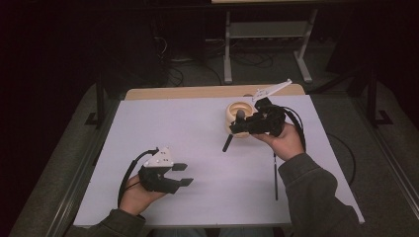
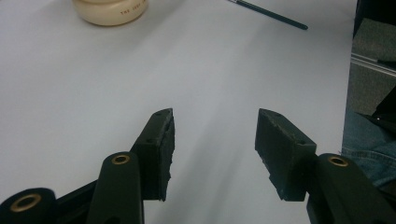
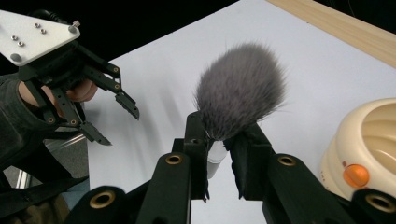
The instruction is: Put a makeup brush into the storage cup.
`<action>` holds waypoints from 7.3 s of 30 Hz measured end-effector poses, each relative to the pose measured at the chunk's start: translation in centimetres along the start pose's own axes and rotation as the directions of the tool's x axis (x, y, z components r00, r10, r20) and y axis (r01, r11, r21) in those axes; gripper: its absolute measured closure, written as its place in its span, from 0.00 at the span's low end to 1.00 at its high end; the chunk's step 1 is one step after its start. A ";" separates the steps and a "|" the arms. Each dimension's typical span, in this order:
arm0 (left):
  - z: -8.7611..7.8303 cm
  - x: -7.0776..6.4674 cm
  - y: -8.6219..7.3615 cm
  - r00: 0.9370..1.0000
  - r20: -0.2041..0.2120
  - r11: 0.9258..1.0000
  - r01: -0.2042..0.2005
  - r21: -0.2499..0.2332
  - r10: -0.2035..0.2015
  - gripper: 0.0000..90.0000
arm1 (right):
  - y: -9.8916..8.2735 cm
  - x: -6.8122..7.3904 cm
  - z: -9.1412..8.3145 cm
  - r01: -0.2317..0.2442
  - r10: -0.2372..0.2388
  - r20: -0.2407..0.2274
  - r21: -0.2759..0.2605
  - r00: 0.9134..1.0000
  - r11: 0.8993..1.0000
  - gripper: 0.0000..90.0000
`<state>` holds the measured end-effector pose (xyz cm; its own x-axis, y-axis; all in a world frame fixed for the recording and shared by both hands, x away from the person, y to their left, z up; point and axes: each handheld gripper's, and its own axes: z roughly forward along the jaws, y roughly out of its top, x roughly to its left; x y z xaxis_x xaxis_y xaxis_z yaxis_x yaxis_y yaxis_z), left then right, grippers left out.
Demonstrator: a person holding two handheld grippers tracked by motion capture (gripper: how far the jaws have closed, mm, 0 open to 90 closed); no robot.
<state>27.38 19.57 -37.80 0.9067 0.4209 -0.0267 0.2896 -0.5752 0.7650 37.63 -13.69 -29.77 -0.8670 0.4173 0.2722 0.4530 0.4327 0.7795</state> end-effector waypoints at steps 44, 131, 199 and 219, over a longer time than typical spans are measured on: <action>-0.9 0.3 -0.1 1.000 -0.009 1.000 -0.001 -0.013 0.001 0.50 | 5.1 -3.2 -2.6 -0.019 0.020 0.105 -0.009 0.994 1.000 0.84; -1.4 0.6 -0.3 1.000 -0.013 0.999 0.016 -0.034 -0.016 0.47 | 5.0 -10.7 -0.3 -0.221 0.212 0.324 -0.009 0.922 0.975 0.84; -1.3 0.7 -0.3 1.000 -0.002 0.999 0.010 -0.031 -0.010 0.46 | 1.7 -11.9 3.6 -0.281 0.244 0.324 0.073 0.914 0.957 0.75; -1.1 0.7 -0.3 1.000 -0.004 1.000 0.003 -0.021 -0.003 0.44 | 0.5 -11.6 1.0 -0.299 0.274 0.364 0.013 0.890 0.954 0.64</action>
<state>27.64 20.82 -37.30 0.9044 0.4258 -0.0262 0.2857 -0.5591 0.7783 48.11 -17.53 -33.13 -0.5724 0.7807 0.2507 0.6940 0.2984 0.6552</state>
